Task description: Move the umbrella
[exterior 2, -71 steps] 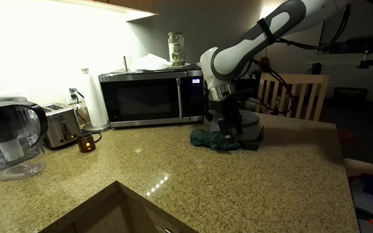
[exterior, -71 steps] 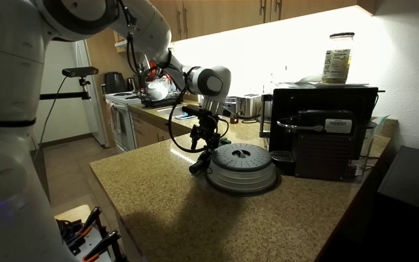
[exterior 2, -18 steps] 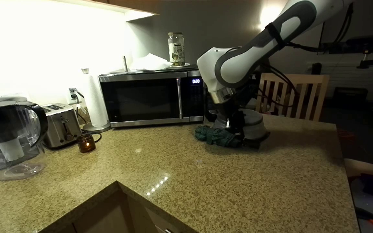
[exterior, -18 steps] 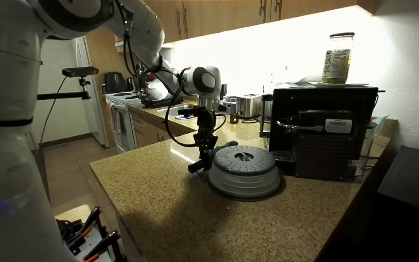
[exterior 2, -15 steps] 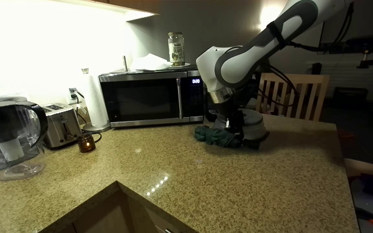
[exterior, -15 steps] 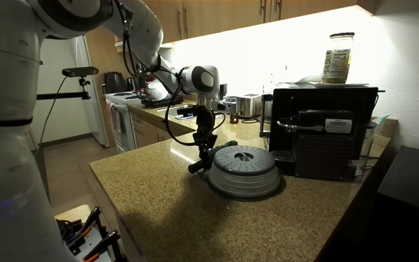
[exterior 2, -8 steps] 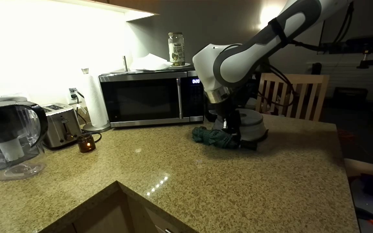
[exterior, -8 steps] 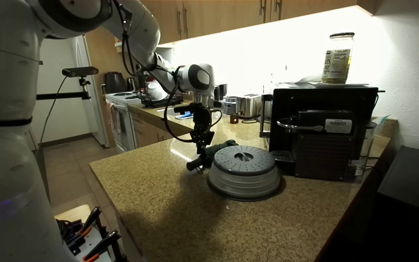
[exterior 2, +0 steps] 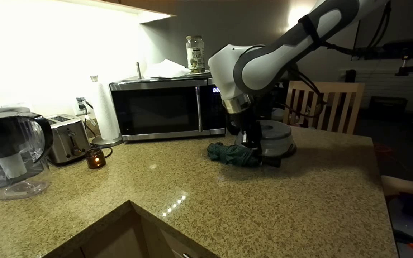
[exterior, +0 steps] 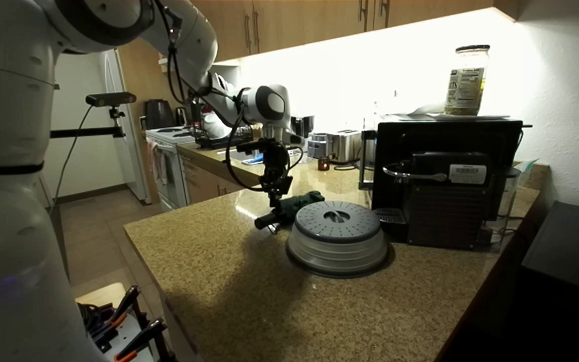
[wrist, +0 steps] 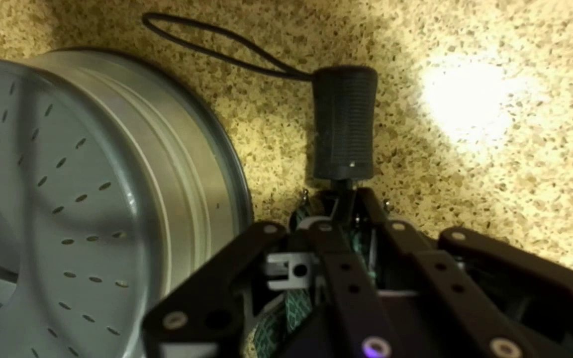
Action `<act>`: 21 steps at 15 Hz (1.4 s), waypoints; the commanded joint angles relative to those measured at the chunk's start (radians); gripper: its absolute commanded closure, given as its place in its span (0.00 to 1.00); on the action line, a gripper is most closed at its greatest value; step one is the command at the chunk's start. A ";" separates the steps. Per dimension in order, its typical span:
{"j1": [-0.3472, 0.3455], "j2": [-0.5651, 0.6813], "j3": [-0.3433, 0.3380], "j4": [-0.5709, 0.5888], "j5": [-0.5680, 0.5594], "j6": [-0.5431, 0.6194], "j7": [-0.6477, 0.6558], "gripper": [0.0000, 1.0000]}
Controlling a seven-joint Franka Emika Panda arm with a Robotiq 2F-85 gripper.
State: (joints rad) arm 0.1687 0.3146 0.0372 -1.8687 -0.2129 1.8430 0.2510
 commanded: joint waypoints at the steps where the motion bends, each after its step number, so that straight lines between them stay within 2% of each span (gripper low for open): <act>1: 0.016 0.005 0.011 0.020 -0.042 -0.014 0.013 0.99; 12: 0.078 0.003 0.058 0.052 -0.068 -0.007 0.001 0.99; 21: 0.111 -0.039 0.095 0.026 -0.071 0.014 -0.007 0.99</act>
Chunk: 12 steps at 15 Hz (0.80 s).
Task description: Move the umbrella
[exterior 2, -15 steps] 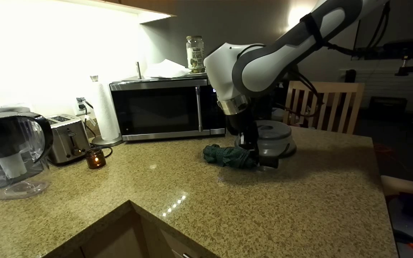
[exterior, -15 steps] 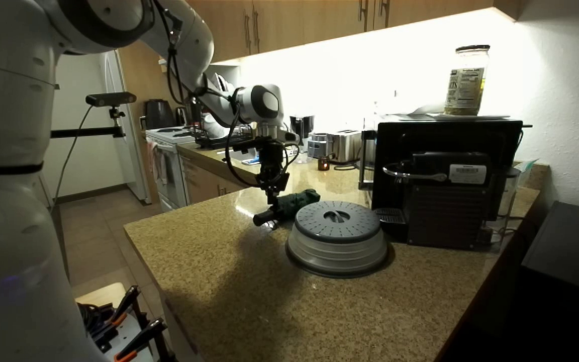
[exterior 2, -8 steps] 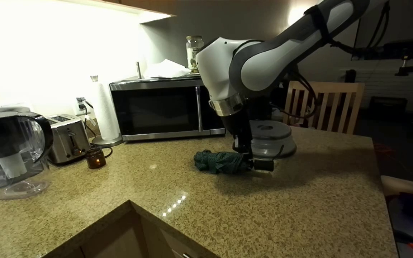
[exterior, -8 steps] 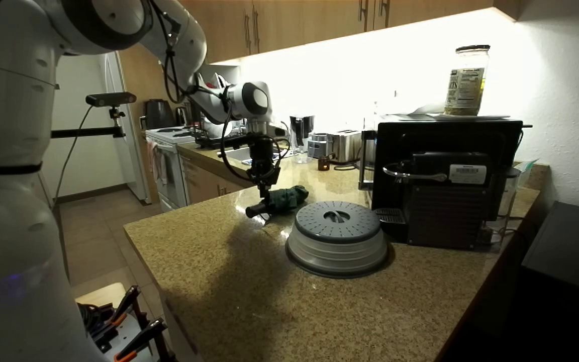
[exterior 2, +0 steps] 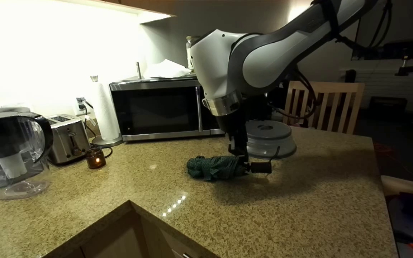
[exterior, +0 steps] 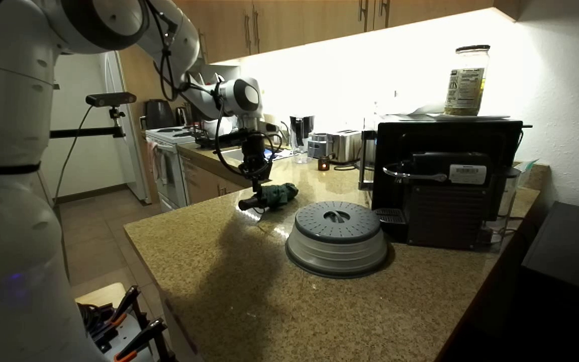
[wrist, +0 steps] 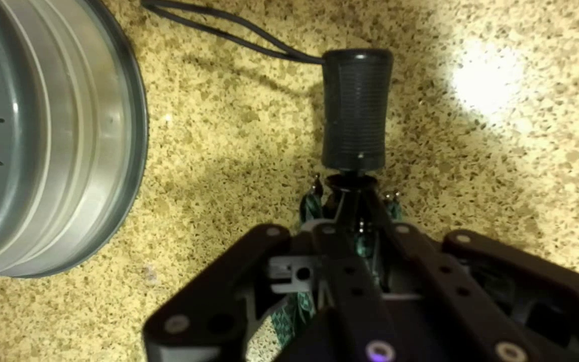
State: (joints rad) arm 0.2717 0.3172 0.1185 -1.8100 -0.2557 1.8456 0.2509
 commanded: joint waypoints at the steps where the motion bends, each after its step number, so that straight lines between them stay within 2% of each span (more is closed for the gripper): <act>1: 0.012 -0.047 0.018 -0.037 -0.029 0.013 -0.009 0.99; 5: 0.022 -0.069 0.045 -0.056 -0.011 0.014 -0.044 0.99; 12: 0.009 -0.120 0.105 -0.095 0.069 0.011 -0.203 0.99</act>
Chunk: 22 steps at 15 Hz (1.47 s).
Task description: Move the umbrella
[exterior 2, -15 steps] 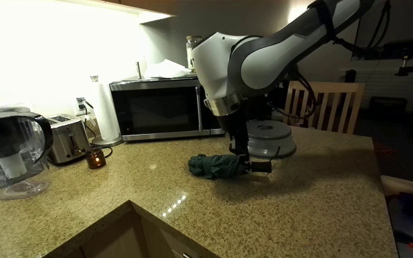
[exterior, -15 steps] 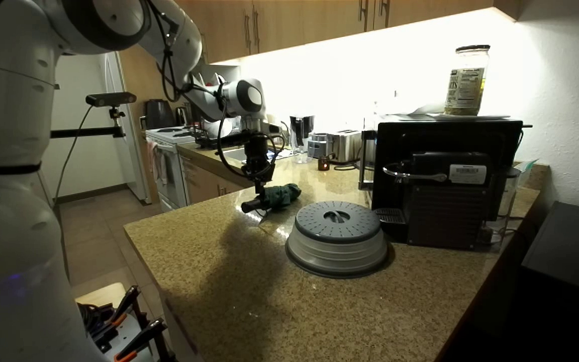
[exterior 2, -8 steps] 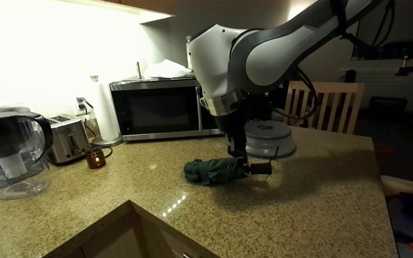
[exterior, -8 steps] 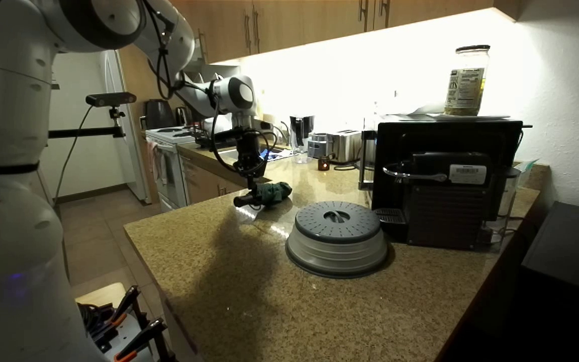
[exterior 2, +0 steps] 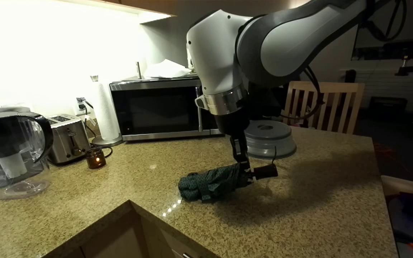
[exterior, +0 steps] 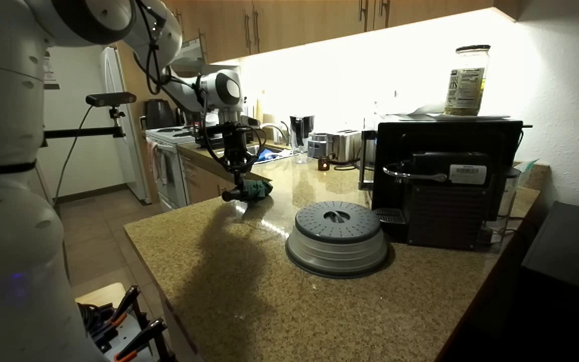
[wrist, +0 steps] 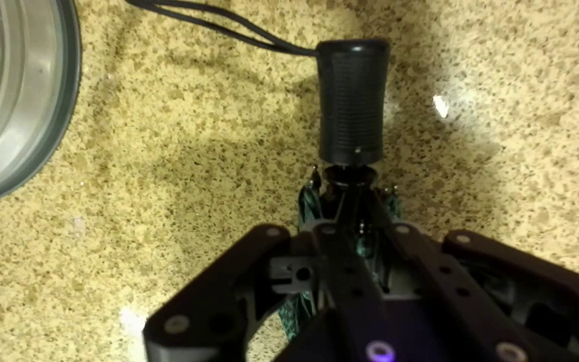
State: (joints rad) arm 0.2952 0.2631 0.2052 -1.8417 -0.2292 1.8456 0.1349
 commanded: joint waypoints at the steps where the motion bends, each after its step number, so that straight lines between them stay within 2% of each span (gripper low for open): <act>1: -0.018 -0.076 0.022 -0.074 0.056 0.010 -0.110 0.99; 5: -0.050 -0.136 0.013 -0.153 0.125 0.002 -0.201 0.99; 12: -0.093 -0.247 -0.009 -0.290 0.186 -0.013 -0.270 0.99; 22: -0.083 -0.321 -0.004 -0.370 0.158 -0.024 -0.309 0.99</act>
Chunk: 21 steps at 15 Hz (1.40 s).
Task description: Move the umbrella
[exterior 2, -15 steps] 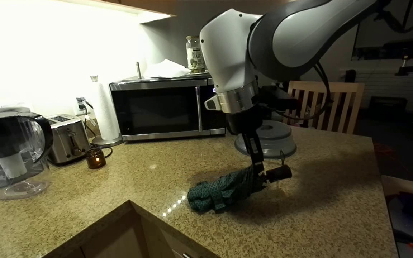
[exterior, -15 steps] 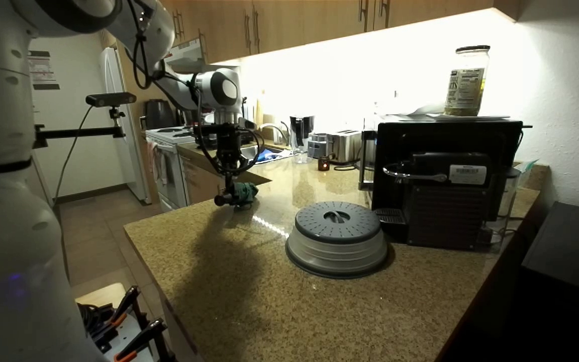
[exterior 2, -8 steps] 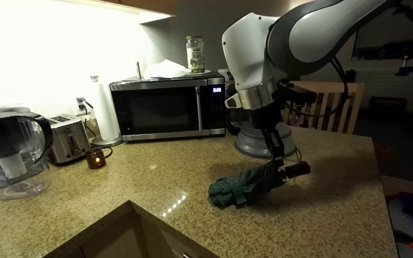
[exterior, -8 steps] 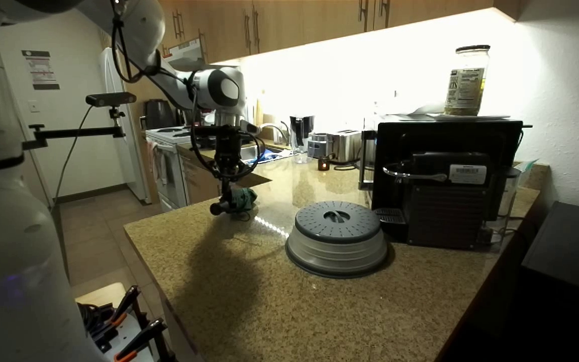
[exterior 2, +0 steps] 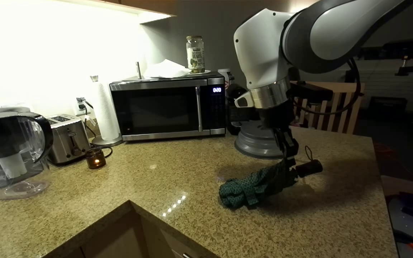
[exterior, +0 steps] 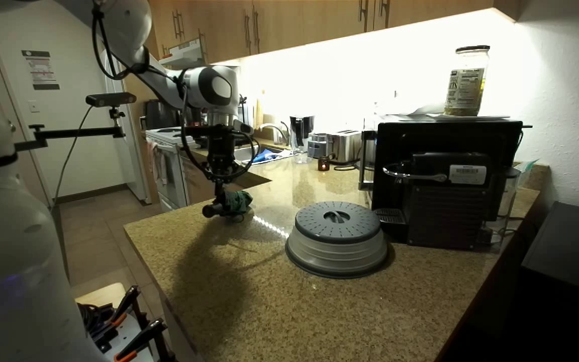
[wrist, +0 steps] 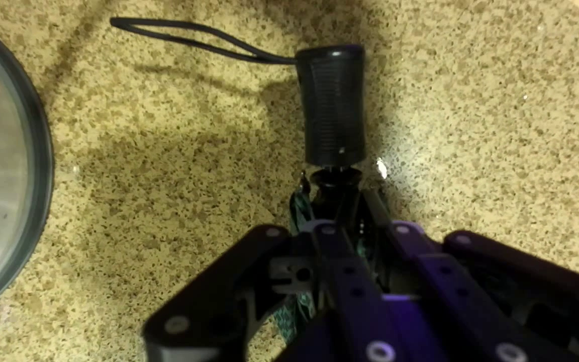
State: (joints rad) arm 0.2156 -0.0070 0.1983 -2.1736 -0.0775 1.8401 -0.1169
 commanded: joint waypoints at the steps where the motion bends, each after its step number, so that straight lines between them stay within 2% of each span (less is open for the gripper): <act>1: -0.007 -0.048 -0.002 -0.035 0.017 -0.023 -0.073 0.99; 7: -0.028 -0.024 -0.033 -0.014 0.024 -0.038 -0.079 0.99; 9: -0.028 -0.026 -0.034 -0.016 0.010 -0.035 -0.054 0.99; 10: -0.024 -0.007 -0.030 -0.009 0.001 -0.016 -0.040 0.94; 21: -0.024 -0.007 -0.031 -0.009 0.001 -0.016 -0.040 0.94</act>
State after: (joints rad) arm 0.1987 -0.0150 0.1600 -2.1842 -0.0767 1.8256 -0.1569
